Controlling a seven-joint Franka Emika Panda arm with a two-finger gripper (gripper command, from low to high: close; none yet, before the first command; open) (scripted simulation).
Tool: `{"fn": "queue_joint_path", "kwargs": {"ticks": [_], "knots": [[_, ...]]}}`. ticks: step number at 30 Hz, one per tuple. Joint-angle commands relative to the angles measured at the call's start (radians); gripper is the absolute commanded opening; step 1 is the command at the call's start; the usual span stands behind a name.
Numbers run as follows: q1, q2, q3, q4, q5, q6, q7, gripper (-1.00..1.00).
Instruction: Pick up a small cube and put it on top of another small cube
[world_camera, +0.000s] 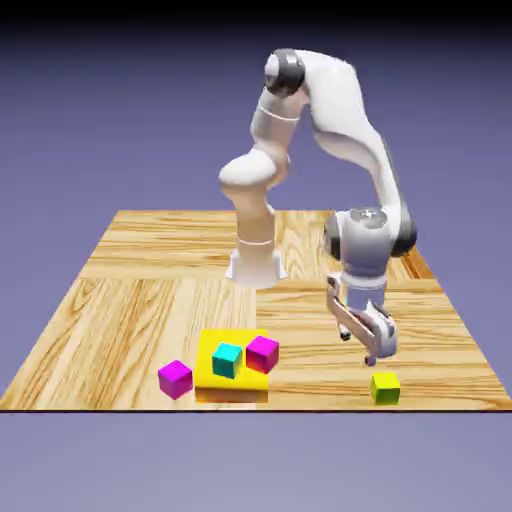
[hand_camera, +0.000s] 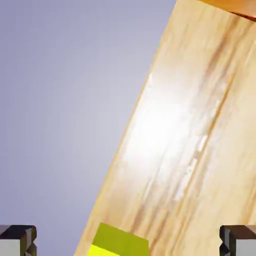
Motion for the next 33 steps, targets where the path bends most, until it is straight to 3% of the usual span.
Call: {"fn": "queue_joint_path", "kwargs": {"ticks": [1,9,25,26,33], "knots": [[0.031,0.030,-0.019,0.020,0.012,-0.016,0.044,0.00],[0.246,0.243,-0.152,0.156,0.092,-0.129,0.347,0.00],[-0.284,0.202,0.392,0.151,-0.389,0.070,0.666,0.00],[-0.284,0.202,0.392,0.151,-0.389,0.070,0.666,-1.00],[-0.072,0.218,0.174,0.153,-0.197,-0.010,0.538,-1.00]]}}
